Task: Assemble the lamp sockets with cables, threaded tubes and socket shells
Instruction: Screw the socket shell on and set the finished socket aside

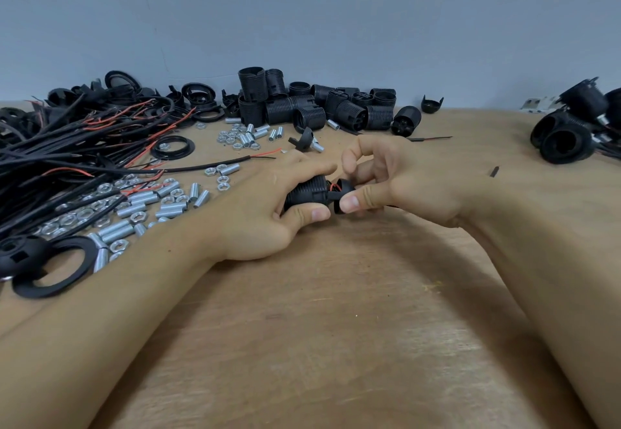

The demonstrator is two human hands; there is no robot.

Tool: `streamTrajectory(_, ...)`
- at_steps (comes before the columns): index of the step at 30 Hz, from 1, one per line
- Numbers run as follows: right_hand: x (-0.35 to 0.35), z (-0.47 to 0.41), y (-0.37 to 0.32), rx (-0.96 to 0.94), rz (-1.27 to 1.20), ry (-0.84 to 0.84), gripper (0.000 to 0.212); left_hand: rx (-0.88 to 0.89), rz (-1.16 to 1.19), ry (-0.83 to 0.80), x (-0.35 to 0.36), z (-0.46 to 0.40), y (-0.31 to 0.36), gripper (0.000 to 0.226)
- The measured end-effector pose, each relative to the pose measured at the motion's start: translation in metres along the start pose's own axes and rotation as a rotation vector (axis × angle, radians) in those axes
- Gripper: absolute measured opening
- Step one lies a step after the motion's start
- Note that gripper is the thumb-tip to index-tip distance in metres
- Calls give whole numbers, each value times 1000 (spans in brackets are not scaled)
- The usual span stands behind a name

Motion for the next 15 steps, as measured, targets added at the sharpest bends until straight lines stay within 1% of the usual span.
streamTrajectory(5, -1, 2, 2, 7, -15, -47, 34, 20, 54, 25, -1, 3, 4, 62)
streamTrajectory(7, 0, 2, 2, 17, -19, -63, 30, 21, 66, 36, -1, 3, 3, 59)
streamTrajectory(11, 1, 2, 1, 14, -70, -81, 27, 35, 208, 26, -2, 4, 6, 51)
streamTrajectory(15, 1, 3, 0, 2, -60, -81, 30, 49, 257, 28, -3, 6, 8, 51)
Point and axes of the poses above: each hand's wrist, its own z-axis away from the middle knuckle, its own x-axis out of the palm, y = z × x, the point moved 4 cm from there along -z, towards the middle knuckle, and after that the axes turned 13 degrees about z, right-handed, at the moved point
